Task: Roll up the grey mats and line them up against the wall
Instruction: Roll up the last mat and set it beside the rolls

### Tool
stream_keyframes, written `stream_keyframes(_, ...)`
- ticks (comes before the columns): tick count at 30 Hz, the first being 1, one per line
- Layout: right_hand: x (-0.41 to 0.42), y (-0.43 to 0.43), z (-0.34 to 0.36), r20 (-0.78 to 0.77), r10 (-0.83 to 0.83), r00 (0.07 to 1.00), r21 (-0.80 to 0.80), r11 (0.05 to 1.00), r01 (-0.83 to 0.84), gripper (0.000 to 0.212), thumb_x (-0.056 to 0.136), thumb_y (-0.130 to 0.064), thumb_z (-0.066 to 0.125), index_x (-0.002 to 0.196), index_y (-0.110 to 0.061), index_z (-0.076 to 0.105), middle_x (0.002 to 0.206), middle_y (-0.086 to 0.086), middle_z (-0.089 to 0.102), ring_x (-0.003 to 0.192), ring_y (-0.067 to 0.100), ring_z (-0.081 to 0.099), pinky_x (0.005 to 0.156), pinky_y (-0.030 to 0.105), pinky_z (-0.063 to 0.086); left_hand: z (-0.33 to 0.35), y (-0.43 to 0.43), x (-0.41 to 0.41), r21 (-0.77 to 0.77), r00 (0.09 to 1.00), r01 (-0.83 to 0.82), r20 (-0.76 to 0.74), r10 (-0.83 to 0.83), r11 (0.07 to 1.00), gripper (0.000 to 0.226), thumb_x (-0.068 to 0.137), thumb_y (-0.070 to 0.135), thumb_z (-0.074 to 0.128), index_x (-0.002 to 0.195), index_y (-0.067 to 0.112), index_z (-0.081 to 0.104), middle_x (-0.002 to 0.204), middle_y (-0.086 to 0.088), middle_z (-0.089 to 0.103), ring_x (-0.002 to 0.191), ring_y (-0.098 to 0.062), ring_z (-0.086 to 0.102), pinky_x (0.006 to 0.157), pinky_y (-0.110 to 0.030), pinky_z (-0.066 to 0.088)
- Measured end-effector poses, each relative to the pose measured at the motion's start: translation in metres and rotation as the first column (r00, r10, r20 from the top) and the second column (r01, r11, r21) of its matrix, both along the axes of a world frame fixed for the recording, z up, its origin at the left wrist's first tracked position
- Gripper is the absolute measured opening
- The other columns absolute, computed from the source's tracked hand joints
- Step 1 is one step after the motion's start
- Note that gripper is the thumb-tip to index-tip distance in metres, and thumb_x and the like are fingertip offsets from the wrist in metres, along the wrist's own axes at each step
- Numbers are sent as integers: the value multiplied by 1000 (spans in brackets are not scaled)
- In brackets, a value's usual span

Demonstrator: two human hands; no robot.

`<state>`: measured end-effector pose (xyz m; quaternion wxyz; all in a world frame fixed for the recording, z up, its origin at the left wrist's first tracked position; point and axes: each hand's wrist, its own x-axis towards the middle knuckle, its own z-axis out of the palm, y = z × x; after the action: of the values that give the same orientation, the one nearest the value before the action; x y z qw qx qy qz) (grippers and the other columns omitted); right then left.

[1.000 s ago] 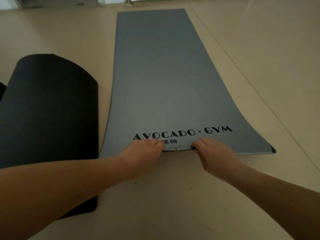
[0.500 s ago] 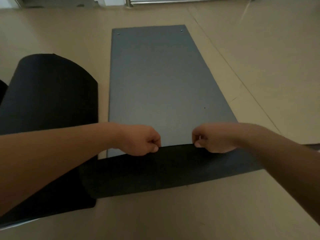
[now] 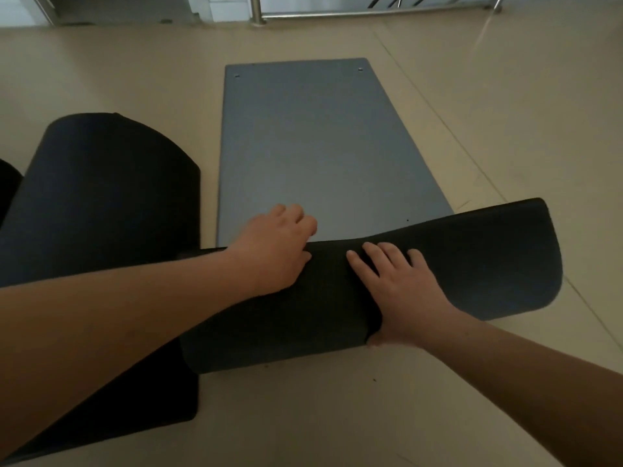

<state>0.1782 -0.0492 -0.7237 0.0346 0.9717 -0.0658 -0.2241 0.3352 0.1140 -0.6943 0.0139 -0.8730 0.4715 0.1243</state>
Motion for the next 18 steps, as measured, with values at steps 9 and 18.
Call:
stream_keyframes(9, 40, -31, -6, -122, -51, 991, 105, 992, 64, 146, 51, -78, 85, 164, -39, 1, 171, -3, 10, 156, 30, 8, 124, 59, 11, -56, 24, -44, 265, 992, 42, -129, -7, 963, 122, 86, 62, 72, 163, 28, -16, 172, -10, -15, 158, -35, -11, 128, -55, 4)
stream_keyframes(18, 36, -21, -8, -82, -86, 993, -49, 995, 82, 133, 52, -85, 78, 160, -42, 13, 168, 8, 10, 154, 40, 7, 123, 67, 13, -77, 13, -38, 259, 971, -31, -222, 91, 966, 133, 71, 61, 84, 163, 30, -7, 169, -11, 8, 155, -38, 12, 124, -60, 21)
